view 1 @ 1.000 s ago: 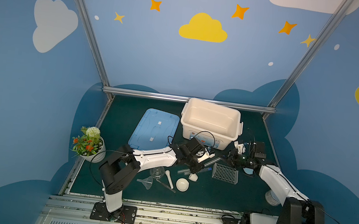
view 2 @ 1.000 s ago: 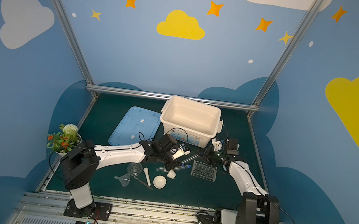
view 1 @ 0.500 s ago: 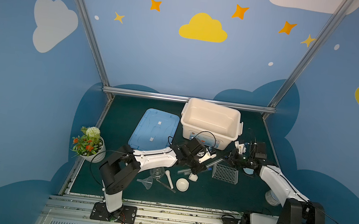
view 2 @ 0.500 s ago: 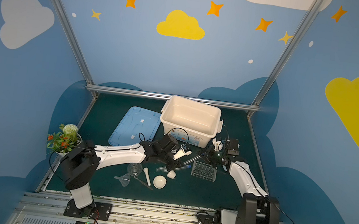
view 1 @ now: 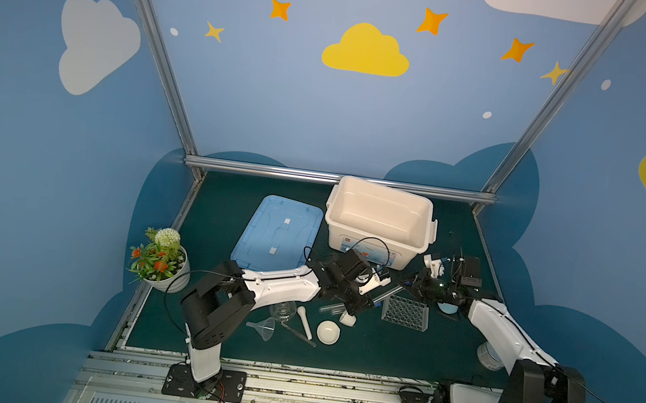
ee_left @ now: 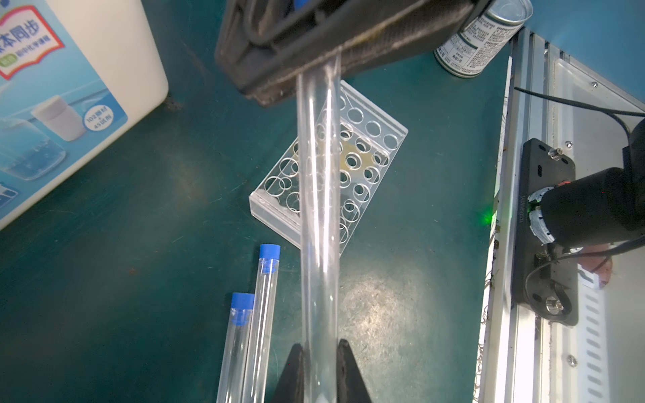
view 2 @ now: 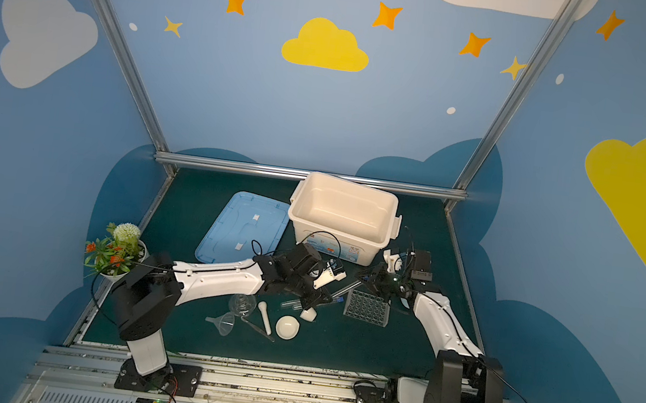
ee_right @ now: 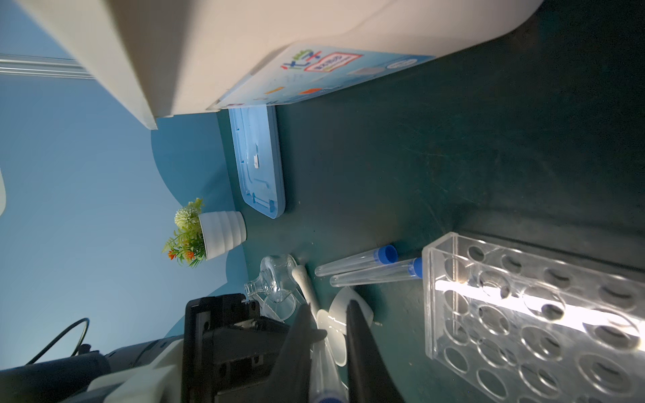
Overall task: Organize the chemistry lab equipment
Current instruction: 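Grip the tube's capped end with the right gripper while the left gripper opens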
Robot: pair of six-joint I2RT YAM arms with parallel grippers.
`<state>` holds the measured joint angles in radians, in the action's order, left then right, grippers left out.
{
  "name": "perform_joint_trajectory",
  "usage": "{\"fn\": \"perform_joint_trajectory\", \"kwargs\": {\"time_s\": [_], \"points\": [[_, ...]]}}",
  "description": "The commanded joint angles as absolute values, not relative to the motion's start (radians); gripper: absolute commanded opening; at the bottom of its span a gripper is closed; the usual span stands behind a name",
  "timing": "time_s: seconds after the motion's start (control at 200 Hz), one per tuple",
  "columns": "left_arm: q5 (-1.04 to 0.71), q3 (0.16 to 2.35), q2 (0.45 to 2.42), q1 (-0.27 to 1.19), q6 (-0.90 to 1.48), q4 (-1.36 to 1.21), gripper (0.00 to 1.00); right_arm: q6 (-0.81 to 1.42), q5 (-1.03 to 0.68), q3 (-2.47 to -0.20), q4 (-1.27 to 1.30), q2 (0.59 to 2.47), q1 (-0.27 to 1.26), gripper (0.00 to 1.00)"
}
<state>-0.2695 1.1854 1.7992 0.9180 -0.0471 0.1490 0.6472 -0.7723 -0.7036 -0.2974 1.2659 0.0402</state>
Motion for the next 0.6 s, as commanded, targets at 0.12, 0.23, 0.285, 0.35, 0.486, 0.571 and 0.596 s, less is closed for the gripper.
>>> {"fn": "perform_joint_trajectory", "kwargs": {"time_s": [0.12, 0.23, 0.285, 0.35, 0.486, 0.571, 0.596], "points": [[-0.272, 1.204, 1.797, 0.917, -0.025, 0.131, 0.31, 0.614, -0.757, -0.695, -0.339, 1.235, 0.021, 0.12], [-0.248, 1.200, 1.788, 0.917, -0.013, 0.120, 0.43, 0.596, -0.743, -0.708, -0.374, 1.224, 0.017, 0.11], [-0.241, 1.197, 1.782, 0.917, -0.009, 0.118, 0.48, 0.585, -0.734, -0.715, -0.394, 1.216, 0.015, 0.11], [-0.225, 1.190, 1.770, 0.917, -0.003, 0.114, 0.54, 0.569, -0.713, -0.728, -0.428, 1.200, 0.012, 0.11], [-0.162, 1.146, 1.725, 0.912, 0.018, 0.078, 0.65, 0.536, -0.625, -0.760, -0.510, 1.132, 0.006, 0.11], [-0.121, 1.106, 1.692, 0.902, 0.034, 0.052, 0.69, 0.503, -0.535, -0.808, -0.598, 1.073, 0.006, 0.11], [-0.114, 1.096, 1.686, 0.898, 0.037, 0.047, 0.70, 0.491, -0.512, -0.821, -0.619, 1.057, 0.006, 0.12]]}}
